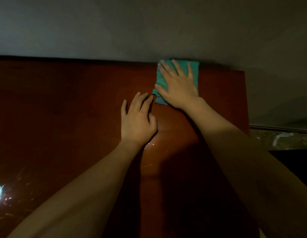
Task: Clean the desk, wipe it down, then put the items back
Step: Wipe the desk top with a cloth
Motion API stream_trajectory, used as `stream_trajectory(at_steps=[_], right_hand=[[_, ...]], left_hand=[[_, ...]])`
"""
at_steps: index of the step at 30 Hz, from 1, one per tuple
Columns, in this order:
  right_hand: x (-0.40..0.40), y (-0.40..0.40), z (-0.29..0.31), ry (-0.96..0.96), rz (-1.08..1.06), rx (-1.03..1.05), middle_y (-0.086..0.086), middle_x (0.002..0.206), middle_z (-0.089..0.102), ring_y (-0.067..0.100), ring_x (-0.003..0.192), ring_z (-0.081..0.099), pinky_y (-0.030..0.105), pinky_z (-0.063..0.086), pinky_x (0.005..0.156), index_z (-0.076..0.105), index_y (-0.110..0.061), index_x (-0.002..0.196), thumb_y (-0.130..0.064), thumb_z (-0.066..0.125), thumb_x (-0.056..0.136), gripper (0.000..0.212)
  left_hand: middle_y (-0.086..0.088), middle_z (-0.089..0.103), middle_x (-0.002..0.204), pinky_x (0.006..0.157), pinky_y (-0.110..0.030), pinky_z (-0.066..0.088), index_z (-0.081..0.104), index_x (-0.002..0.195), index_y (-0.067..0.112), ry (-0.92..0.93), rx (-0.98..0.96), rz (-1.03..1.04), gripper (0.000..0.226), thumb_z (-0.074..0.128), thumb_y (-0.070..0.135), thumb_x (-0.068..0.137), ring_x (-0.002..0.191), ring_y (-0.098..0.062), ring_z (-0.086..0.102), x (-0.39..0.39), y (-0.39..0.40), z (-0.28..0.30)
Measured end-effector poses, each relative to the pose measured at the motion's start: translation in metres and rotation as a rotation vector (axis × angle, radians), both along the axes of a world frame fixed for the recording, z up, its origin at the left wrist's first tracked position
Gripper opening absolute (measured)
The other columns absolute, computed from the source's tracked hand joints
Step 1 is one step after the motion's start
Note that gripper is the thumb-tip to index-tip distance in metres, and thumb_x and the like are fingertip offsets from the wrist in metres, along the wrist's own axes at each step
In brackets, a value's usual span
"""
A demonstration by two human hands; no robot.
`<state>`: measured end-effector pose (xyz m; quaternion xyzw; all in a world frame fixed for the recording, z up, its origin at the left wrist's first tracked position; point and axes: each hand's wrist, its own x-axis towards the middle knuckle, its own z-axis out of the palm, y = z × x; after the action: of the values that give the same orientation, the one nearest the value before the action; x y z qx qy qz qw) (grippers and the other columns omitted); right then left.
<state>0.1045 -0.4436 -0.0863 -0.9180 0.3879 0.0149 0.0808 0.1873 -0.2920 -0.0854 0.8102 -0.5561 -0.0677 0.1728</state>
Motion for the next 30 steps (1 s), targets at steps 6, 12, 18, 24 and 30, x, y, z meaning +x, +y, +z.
stream_trajectory(at_steps=[6, 12, 18, 24, 30], right_hand=[[-0.083, 0.040, 0.001, -0.032, -0.078, 0.028, -0.005, 0.159, 0.009, 0.020, 0.147, 0.001, 0.048, -0.006, 0.115, 0.011, -0.026, 0.152, -0.056, 0.027, 0.094, 0.067], [-0.148, 0.004, 0.003, -0.003, -0.356, 0.043, -0.004, 0.159, 0.010, 0.021, 0.147, 0.004, 0.052, 0.003, 0.115, 0.013, -0.024, 0.152, -0.062, 0.021, 0.087, 0.075], [-0.109, -0.035, 0.003, -0.028, -0.410, 0.051, -0.002, 0.160, 0.005, 0.024, 0.147, -0.001, 0.057, 0.000, 0.114, 0.008, -0.019, 0.152, -0.051, 0.029, 0.097, 0.068], [-0.097, 0.032, 0.000, 0.022, -0.247, 0.003, -0.005, 0.160, 0.007, 0.025, 0.147, -0.002, 0.063, -0.005, 0.109, 0.009, -0.022, 0.152, -0.054, 0.027, 0.096, 0.067], [-0.179, 0.106, -0.001, 0.088, -0.079, 0.008, -0.006, 0.156, 0.024, 0.025, 0.145, 0.016, 0.065, -0.001, 0.105, 0.027, -0.026, 0.148, -0.059, 0.025, 0.088, 0.069]], left_hand=[[-0.004, 0.041, 0.145, 0.115, -0.046, 0.008, 0.044, 0.138, 0.014, 0.005, -0.013, 0.006, 0.053, 0.042, 0.019, 0.086, 0.142, -0.017, 0.024, -0.004, 0.000, -0.001], [0.001, 0.032, 0.152, 0.116, -0.043, -0.003, 0.038, 0.142, 0.018, 0.073, 0.046, 0.032, 0.054, 0.044, 0.023, 0.089, 0.145, -0.014, 0.014, -0.057, 0.007, 0.004], [0.002, 0.038, 0.147, 0.114, -0.040, -0.006, 0.043, 0.140, 0.018, 0.102, 0.020, -0.092, 0.055, 0.042, 0.025, 0.086, 0.144, -0.014, 0.018, -0.076, 0.002, 0.002], [0.002, 0.038, 0.147, 0.115, -0.042, -0.001, 0.043, 0.140, 0.019, 0.090, 0.019, -0.100, 0.056, 0.044, 0.024, 0.084, 0.143, -0.014, 0.019, -0.075, 0.001, 0.000], [0.001, 0.038, 0.148, 0.116, -0.042, -0.001, 0.044, 0.139, 0.018, 0.118, -0.007, -0.088, 0.053, 0.042, 0.023, 0.087, 0.143, -0.013, 0.018, -0.075, 0.001, 0.002]])
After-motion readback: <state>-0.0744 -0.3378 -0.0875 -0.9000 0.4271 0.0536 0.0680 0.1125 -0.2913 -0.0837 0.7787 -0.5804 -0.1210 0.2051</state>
